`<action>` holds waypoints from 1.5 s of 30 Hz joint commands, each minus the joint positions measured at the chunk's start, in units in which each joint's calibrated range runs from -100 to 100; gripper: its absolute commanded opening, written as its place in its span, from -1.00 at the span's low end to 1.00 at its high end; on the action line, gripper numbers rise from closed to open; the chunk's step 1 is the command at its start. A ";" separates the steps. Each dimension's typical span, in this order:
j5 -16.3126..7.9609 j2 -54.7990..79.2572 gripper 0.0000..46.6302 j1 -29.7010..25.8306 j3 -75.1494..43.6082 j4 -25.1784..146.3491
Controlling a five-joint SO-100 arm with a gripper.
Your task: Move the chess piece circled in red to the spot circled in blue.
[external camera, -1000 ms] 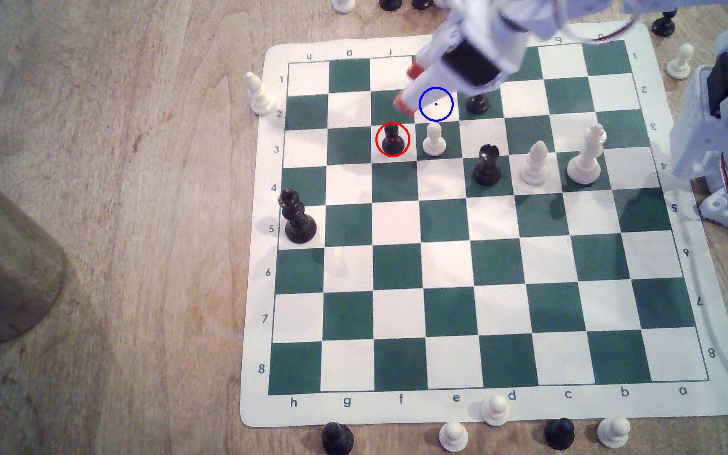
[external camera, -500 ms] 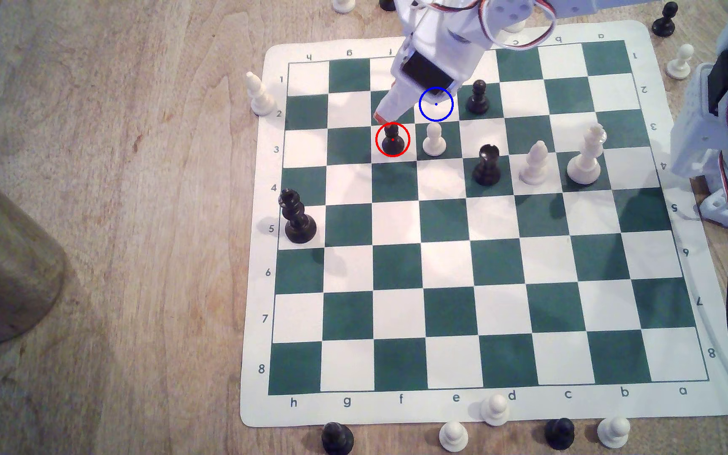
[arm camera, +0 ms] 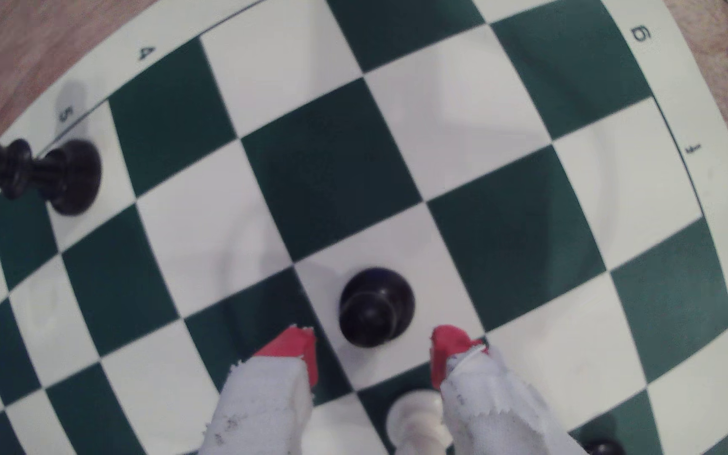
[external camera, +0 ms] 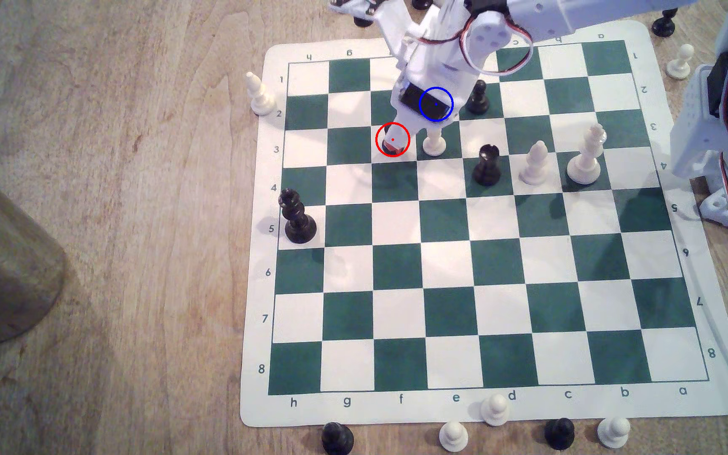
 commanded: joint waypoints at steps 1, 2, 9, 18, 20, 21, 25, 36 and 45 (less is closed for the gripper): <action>-0.24 -0.30 -0.43 -0.47 -6.57 -0.87; -0.24 0.04 -0.43 -0.55 -6.84 -1.12; -0.29 2.25 -0.45 -0.78 -9.29 -1.45; -0.20 3.35 -0.53 -0.78 -9.29 -1.45; -0.20 3.61 -0.53 -0.78 -9.47 -1.53; -0.10 4.11 -0.53 -0.86 -9.56 -1.94; -0.05 5.22 -0.53 -0.78 -10.11 -2.10; -0.24 4.45 -0.63 -0.86 -9.83 -2.26; -0.39 3.18 -0.67 -0.78 -9.38 -2.84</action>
